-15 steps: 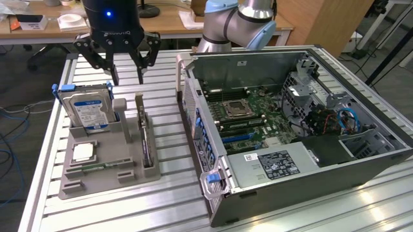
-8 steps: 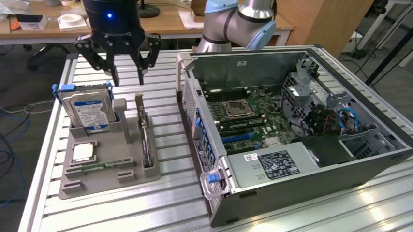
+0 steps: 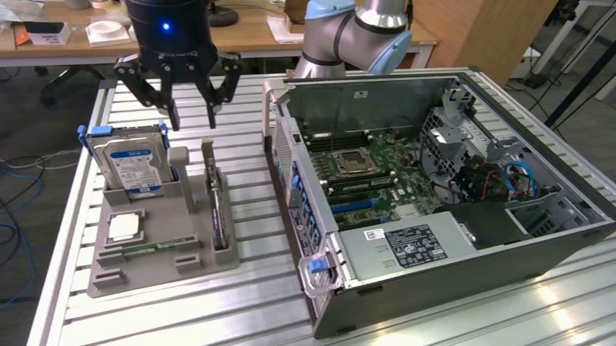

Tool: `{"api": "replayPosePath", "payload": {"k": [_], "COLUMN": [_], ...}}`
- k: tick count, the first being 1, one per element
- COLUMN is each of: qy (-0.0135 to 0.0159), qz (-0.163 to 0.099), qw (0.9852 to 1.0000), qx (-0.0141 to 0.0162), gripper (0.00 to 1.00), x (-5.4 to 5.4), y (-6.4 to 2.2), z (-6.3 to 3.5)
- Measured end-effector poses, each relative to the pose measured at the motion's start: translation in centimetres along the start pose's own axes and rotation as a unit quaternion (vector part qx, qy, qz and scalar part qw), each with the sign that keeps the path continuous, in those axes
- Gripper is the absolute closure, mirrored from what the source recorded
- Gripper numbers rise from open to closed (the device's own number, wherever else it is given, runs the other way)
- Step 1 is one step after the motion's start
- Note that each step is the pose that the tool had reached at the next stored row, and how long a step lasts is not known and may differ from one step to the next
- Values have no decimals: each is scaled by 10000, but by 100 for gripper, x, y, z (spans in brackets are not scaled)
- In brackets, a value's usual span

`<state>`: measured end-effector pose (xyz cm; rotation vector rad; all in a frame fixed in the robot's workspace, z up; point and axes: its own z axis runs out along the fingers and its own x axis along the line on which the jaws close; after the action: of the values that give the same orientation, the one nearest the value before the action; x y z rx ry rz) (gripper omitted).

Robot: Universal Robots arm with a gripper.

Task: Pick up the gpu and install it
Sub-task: 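Pick up the gpu and move the gpu toward the slot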

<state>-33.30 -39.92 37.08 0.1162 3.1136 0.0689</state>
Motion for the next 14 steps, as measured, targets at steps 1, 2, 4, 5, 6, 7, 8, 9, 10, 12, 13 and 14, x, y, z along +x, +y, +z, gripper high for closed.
{"api": "replayPosePath", "payload": {"k": [1,2,4,5,6,7,8,9,10,12,13,14], "qy": [1,1,1,1,1,1,1,0,0,1,1,1], "qz": [0,0,0,0,0,0,0,0,0,0,0,0], "qw": [10000,10000,10000,10000,10000,10000,10000,10000,10000,10000,10000,10000], "qx": [0,0,0,1,1,0,0,0,0,1,1,1], "gripper": [47,47,47,47,47,47,47,47,47,47,47,47], "x": [-4,-9,-19,-24,-29,-33,-38,-41,-45,-52,-56,-60], "y": [-2,-4,-9,-12,-15,-18,-21,-25,-29,-36,-41,-45], "z": [3,7,16,21,26,31,36,42,47,57,62,67]}}
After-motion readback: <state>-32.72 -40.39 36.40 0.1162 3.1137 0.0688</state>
